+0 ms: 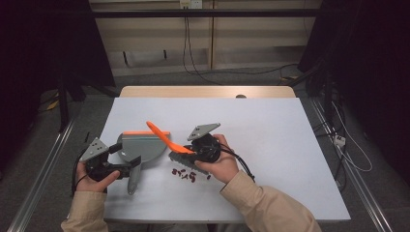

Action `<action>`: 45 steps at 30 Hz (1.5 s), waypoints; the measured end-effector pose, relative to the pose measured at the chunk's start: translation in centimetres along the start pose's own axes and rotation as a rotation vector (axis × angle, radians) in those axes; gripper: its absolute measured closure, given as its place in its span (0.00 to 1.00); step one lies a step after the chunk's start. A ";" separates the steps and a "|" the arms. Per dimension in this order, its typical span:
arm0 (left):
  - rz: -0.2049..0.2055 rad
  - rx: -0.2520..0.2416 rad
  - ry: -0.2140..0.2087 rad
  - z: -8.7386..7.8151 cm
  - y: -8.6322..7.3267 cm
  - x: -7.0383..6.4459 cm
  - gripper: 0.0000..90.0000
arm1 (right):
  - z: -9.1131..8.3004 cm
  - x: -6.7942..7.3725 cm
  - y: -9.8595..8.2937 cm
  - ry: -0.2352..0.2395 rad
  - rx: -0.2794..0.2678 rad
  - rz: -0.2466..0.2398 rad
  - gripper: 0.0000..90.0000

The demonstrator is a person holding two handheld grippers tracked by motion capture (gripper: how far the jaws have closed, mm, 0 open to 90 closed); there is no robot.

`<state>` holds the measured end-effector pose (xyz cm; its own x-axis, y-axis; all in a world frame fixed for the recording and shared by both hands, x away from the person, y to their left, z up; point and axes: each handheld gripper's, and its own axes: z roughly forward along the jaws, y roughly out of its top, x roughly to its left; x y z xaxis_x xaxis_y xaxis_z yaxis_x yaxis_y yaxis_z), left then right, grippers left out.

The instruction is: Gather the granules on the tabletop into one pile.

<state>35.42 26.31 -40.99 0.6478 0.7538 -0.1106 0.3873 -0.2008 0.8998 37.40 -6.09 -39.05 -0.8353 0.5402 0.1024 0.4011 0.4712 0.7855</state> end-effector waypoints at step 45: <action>0.006 -0.006 0.001 0.1 0.1 -0.2 0.07 | 0.1 -0.2 -2.6 -0.058 -0.048 0.327 0.79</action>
<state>35.39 26.08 -40.90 0.6492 0.7534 -0.1044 0.3793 -0.2017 0.9030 36.59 -7.34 -41.16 -0.6418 0.6969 0.3201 0.6253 0.2338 0.7446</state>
